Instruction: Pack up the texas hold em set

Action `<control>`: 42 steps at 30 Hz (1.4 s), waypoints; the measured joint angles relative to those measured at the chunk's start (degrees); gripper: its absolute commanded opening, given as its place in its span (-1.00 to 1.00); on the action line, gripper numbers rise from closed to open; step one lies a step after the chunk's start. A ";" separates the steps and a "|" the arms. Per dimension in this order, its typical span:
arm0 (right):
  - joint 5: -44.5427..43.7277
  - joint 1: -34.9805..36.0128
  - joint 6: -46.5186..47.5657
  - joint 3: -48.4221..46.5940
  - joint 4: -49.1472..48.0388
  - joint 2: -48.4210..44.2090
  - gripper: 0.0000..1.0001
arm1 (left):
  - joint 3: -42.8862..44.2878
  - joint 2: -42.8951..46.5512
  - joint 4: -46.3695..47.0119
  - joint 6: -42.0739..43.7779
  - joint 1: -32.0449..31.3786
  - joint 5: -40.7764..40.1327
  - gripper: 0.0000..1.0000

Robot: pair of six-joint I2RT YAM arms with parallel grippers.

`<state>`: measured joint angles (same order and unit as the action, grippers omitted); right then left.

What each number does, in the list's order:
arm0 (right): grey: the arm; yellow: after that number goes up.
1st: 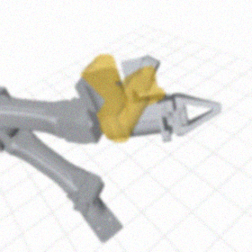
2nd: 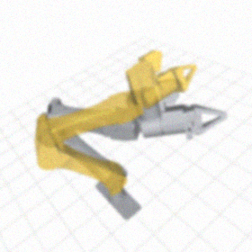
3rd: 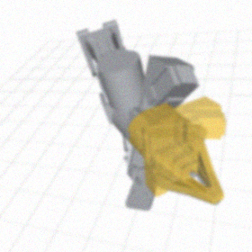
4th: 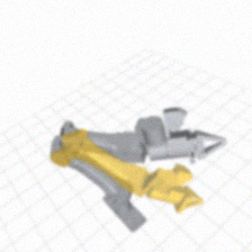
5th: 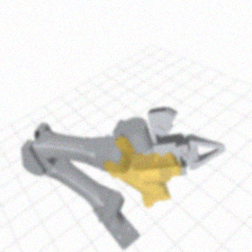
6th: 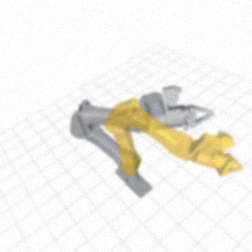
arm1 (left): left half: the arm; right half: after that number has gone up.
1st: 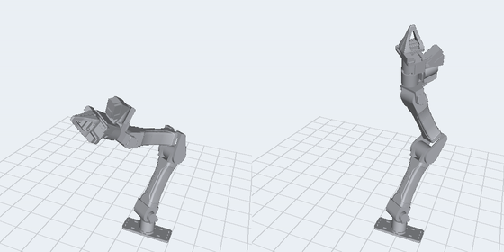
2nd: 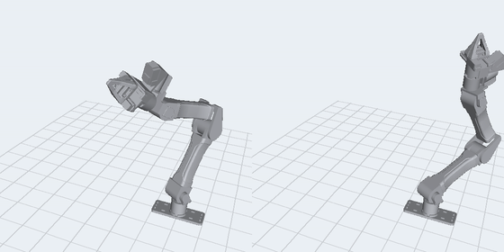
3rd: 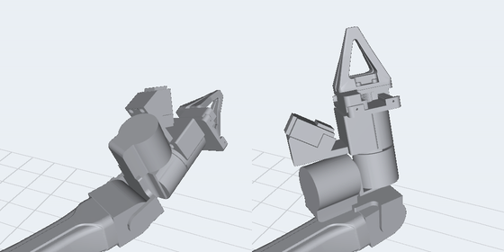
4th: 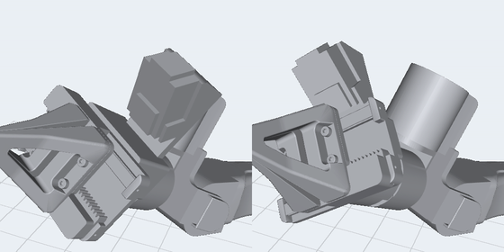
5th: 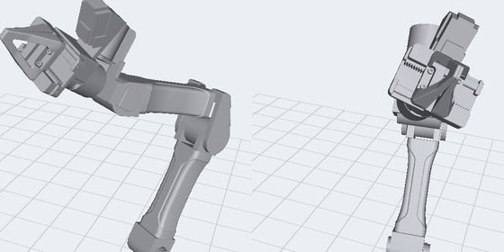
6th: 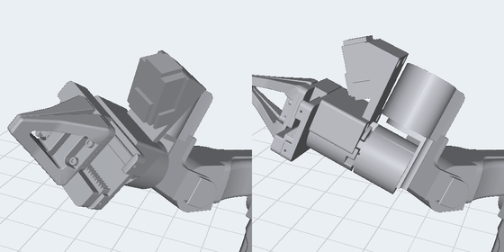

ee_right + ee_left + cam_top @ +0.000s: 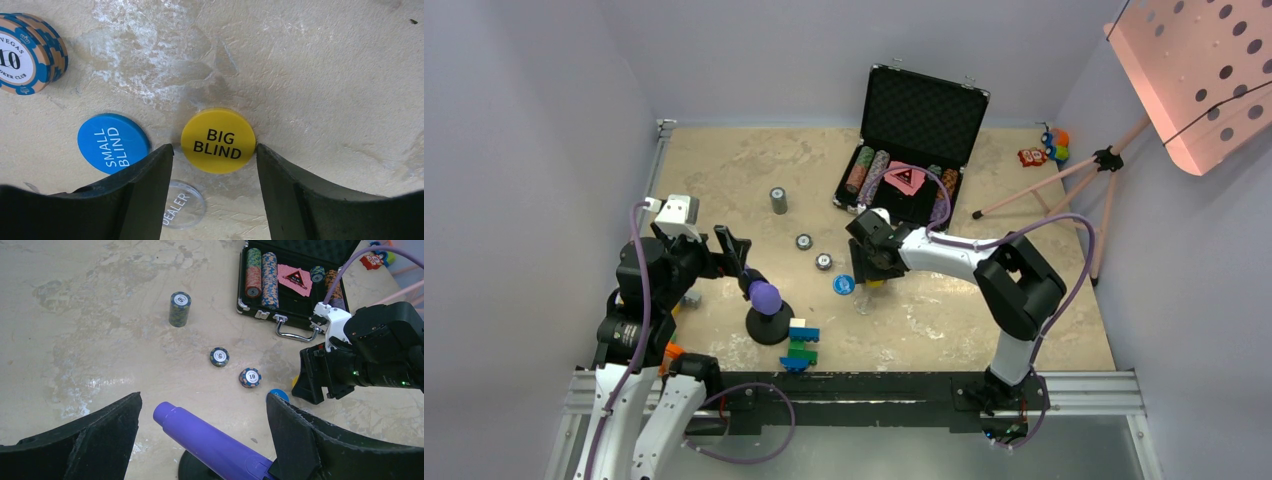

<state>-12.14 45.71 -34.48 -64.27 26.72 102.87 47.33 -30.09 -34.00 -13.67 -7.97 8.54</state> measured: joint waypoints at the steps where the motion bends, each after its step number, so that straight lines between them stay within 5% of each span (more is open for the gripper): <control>1: -0.15 0.00 0.00 -0.02 0.00 0.04 0.28 | 0.00 0.00 0.00 0.00 0.00 0.00 0.96; 15: -1.01 0.00 -0.22 -0.44 0.66 0.63 0.13 | 0.00 0.00 0.00 0.00 0.00 0.00 0.96; 29: -1.84 0.00 -0.52 -0.44 0.92 0.59 -0.26 | 0.00 0.00 0.02 0.00 0.00 0.00 0.96; 42: -3.82 -1.36 0.20 -0.61 3.67 -5.09 -0.31 | 0.00 0.00 0.00 0.00 0.00 0.00 0.96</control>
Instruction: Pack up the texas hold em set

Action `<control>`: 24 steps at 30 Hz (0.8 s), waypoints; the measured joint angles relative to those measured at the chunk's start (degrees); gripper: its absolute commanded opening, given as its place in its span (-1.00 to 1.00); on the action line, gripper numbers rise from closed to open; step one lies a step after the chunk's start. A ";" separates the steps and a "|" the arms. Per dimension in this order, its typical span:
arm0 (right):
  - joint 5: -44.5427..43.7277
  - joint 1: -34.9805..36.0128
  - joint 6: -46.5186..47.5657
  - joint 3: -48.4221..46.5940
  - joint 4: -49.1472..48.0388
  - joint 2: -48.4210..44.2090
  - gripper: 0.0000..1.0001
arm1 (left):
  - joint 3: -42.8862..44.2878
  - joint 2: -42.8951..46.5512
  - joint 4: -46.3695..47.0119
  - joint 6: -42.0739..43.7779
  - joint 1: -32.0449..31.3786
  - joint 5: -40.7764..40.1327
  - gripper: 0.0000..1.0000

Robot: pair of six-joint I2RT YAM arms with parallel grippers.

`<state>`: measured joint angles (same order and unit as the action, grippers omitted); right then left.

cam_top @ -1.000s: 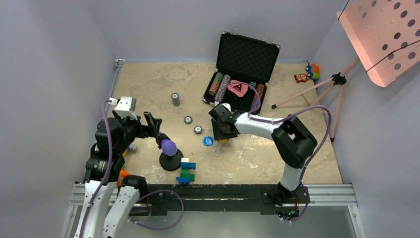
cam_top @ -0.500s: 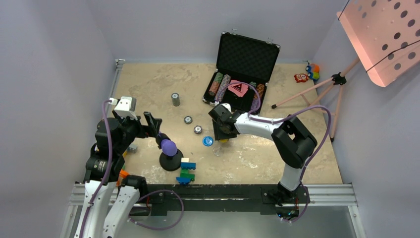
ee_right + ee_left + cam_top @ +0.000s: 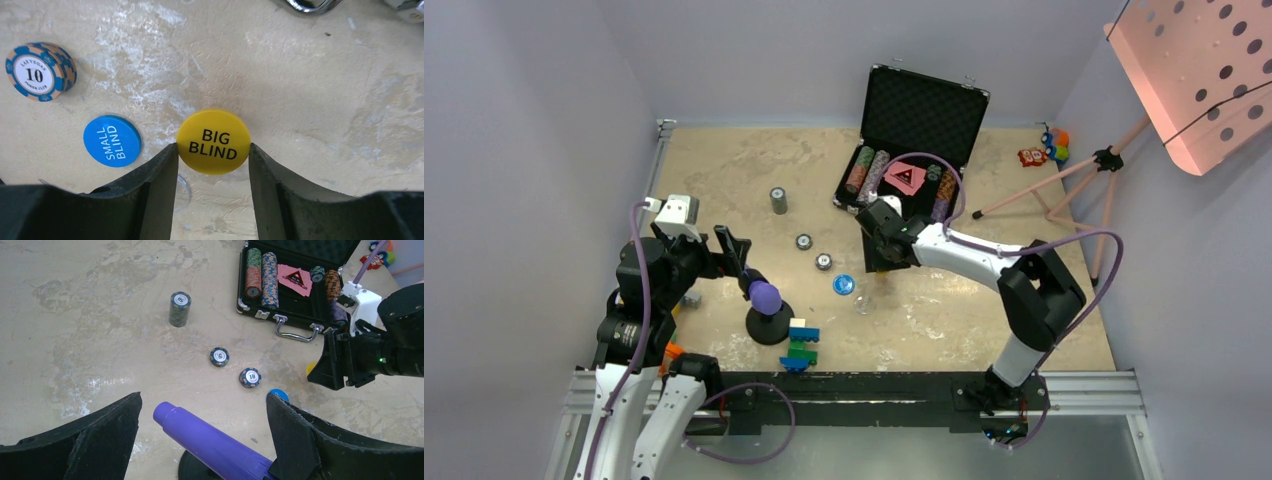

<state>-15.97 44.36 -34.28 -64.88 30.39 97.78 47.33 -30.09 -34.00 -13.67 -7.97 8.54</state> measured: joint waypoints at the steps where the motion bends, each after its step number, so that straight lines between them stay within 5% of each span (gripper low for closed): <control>1: -0.02 -0.42 0.26 -0.13 0.07 -0.44 -0.31 | 0.00 0.00 0.00 0.00 0.00 0.00 0.96; 13: -1.01 -11.02 6.88 -10.73 1.44 -0.90 -0.32 | 0.00 0.00 0.00 0.00 0.00 0.00 0.96; 24: 0.15 -17.05 11.06 -22.27 0.68 11.08 -0.33 | 0.00 0.09 0.02 0.00 0.00 0.00 0.96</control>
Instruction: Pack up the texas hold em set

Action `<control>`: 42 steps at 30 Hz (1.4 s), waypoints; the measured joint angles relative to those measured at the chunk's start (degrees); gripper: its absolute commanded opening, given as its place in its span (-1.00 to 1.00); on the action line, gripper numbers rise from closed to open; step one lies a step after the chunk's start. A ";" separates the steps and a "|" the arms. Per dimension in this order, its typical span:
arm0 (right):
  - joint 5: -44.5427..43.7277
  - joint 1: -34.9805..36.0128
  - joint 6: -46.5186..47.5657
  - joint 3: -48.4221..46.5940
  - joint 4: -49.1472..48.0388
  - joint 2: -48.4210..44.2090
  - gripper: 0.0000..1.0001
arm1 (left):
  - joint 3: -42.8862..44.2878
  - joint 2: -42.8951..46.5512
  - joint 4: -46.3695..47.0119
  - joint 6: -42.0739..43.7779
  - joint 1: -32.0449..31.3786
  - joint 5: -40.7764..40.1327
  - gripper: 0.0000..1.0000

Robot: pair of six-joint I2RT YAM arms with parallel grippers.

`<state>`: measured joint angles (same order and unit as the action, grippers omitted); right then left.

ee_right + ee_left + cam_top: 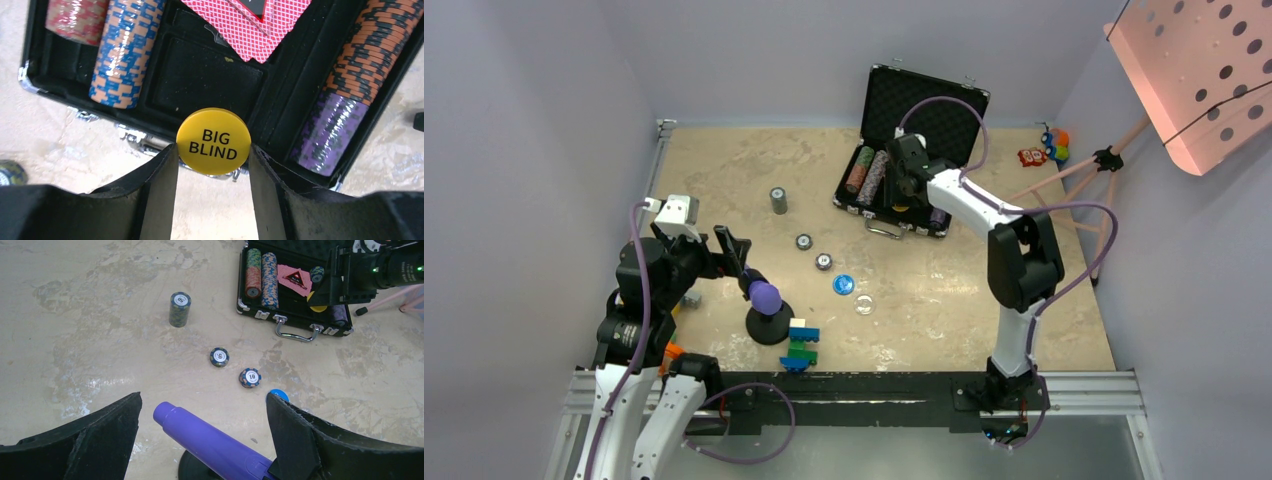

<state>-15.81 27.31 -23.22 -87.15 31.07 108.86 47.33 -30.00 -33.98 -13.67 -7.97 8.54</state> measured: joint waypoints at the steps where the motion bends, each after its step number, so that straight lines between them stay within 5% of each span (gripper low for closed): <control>1: 0.31 -0.35 0.24 -0.63 0.04 1.16 -0.33 | 0.00 0.02 -0.02 0.00 0.00 0.00 0.96; 15: 2.45 -2.78 1.75 -5.18 0.22 8.98 -0.30 | 0.00 0.02 0.00 0.00 0.00 0.00 0.96; 28: 3.58 -3.08 1.90 -5.51 0.20 10.03 0.31 | 0.00 0.02 0.00 0.00 0.00 0.00 0.96; 42: 3.63 -3.43 1.92 -5.51 0.15 10.01 0.29 | 0.00 0.02 -0.02 0.00 0.00 0.00 0.96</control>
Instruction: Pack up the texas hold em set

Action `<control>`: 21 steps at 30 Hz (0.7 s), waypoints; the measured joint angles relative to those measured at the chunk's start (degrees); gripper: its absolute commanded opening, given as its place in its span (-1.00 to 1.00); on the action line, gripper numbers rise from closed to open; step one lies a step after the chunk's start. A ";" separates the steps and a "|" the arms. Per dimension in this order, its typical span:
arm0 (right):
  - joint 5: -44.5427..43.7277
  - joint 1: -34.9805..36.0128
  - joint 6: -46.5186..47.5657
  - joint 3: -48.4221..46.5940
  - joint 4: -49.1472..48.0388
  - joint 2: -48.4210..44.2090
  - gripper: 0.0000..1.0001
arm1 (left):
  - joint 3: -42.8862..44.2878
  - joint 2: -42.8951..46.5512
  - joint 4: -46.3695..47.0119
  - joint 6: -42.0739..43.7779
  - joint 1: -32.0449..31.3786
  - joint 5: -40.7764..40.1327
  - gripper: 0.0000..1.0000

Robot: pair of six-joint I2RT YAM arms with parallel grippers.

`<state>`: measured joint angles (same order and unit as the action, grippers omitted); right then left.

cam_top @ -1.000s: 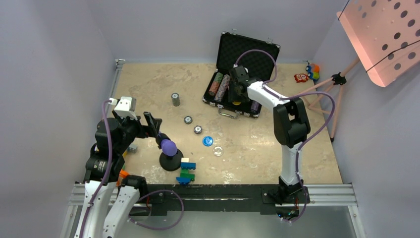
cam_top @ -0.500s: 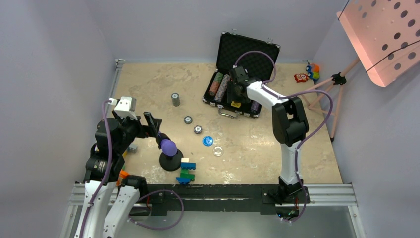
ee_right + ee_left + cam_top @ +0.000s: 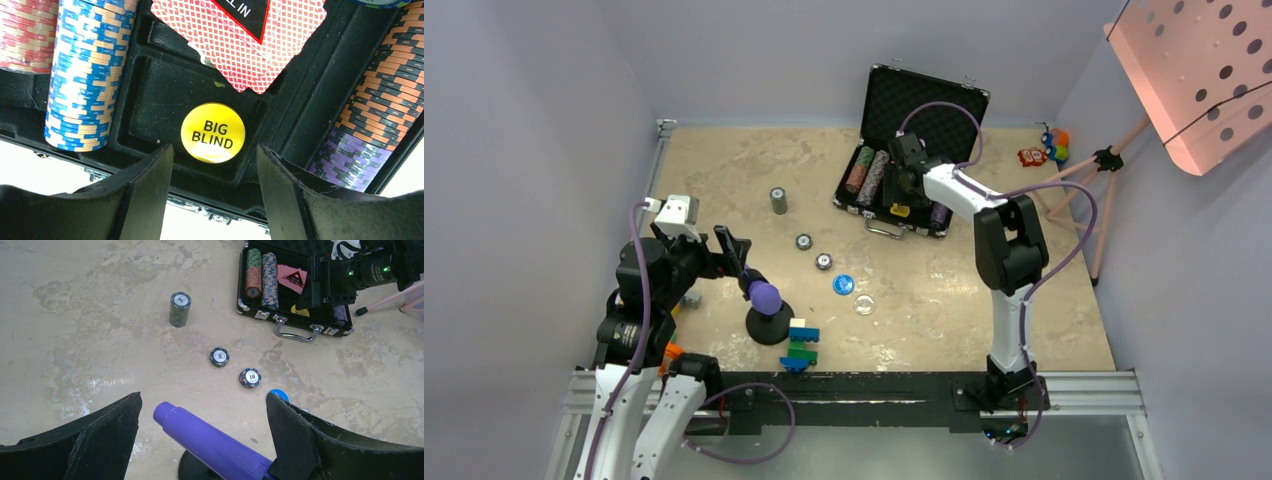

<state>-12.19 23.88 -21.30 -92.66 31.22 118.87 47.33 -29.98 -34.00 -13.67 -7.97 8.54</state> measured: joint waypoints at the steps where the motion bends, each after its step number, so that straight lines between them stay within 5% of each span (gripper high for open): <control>1: 0.02 0.00 0.00 0.07 -0.22 -0.04 0.29 | 0.00 0.00 0.00 0.00 0.00 -0.02 0.96; 13: 1.84 1.95 0.98 13.16 -7.10 -19.47 0.27 | 0.00 0.28 -0.13 0.00 0.00 -1.27 0.95; 21: 0.81 13.35 -1.14 20.98 -7.69 -25.20 0.27 | 0.00 0.55 -0.46 0.02 -0.04 -1.53 0.95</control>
<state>-11.38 37.23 -22.44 -71.68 23.53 93.67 47.33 -29.43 -34.46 -13.65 -8.01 7.01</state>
